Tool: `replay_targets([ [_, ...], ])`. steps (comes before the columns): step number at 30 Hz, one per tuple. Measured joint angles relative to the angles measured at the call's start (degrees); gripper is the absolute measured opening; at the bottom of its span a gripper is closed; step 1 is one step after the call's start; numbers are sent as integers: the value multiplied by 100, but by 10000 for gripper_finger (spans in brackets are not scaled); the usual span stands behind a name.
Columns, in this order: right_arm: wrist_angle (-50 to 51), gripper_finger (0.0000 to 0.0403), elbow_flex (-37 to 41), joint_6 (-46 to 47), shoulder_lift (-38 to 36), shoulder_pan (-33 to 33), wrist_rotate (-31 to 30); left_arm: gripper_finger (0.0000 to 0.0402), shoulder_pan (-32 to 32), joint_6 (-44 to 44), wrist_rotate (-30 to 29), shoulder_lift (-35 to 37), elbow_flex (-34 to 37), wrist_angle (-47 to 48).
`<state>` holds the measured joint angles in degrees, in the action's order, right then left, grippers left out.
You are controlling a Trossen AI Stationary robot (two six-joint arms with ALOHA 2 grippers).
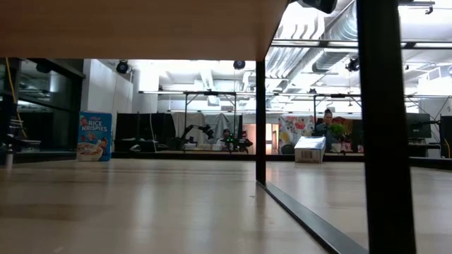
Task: Stack cereal on shelf
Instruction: Put the red cereal box on the shelf aligned with the red cereal box
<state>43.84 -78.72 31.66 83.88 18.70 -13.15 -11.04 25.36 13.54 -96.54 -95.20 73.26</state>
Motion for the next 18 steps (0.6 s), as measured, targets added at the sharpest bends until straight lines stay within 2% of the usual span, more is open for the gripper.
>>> replay_targets([
  [6, 4, 0, 0, 68, 0, 6, -20, 0, 21, 4, 415, 32, 0, 8],
  [18, -24, 0, 0, 70, 0, 9, -20, 0, -125, 208, 456, 49, 0, -418],
])
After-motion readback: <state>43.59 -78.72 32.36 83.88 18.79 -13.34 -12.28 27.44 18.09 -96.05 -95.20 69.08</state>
